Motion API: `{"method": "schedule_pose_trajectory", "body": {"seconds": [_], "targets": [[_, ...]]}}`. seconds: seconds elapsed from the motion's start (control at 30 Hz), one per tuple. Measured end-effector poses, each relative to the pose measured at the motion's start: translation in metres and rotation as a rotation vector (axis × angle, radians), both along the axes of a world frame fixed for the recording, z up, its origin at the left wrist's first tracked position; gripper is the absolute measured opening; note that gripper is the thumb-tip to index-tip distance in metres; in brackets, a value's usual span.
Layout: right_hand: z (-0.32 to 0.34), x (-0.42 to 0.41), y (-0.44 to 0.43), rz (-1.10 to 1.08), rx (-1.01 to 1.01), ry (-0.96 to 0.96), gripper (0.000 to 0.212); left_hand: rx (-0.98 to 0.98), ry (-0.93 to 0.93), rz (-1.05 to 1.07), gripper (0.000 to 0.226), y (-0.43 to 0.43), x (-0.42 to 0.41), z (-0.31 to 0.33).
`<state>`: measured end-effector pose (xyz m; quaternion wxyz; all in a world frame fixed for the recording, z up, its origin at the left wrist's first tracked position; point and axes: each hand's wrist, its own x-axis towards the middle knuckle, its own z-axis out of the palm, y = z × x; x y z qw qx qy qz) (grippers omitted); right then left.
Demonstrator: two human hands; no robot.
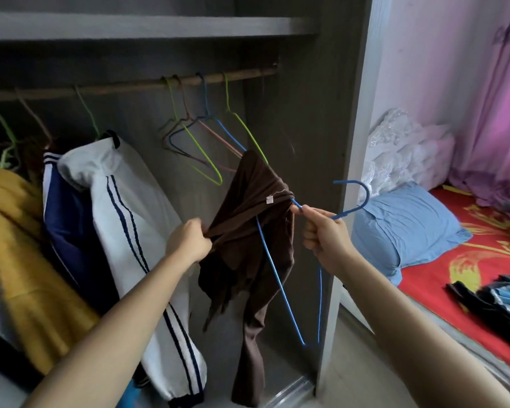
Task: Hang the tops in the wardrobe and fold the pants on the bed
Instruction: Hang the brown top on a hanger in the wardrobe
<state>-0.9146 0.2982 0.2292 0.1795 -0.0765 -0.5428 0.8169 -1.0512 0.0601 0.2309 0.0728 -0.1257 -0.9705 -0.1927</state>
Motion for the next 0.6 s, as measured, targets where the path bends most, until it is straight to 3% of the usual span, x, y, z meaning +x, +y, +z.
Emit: {"method": "schedule_pose_trajectory", "body": {"seconds": [0.1,0.17,0.3,0.43,0.5,0.6], "targets": [[0.002,0.000,0.005,0.011,0.127,-0.027,0.026,0.323,0.050,0.009,0.026,-0.004,-0.002,0.009],[0.002,-0.002,0.005,-0.005,0.227,-0.082,0.026,0.635,-0.098,-0.054,0.034,0.003,0.002,0.020],[-0.002,-0.006,0.008,-0.046,0.295,-0.187,0.025,0.758,-0.408,-0.217,0.031,0.020,0.016,0.032],[-0.010,-0.006,0.017,-0.027,0.207,-0.236,0.022,0.978,-0.617,-0.274,0.031,0.025,0.020,0.041],[-0.017,-0.004,0.020,-0.034,0.180,-0.254,0.022,0.962,-0.621,-0.290,0.025,0.030,0.020,0.038],[-0.026,0.002,0.022,-0.055,0.115,-0.223,0.021,0.624,-0.456,-0.299,0.013,0.042,0.023,0.020]]}}
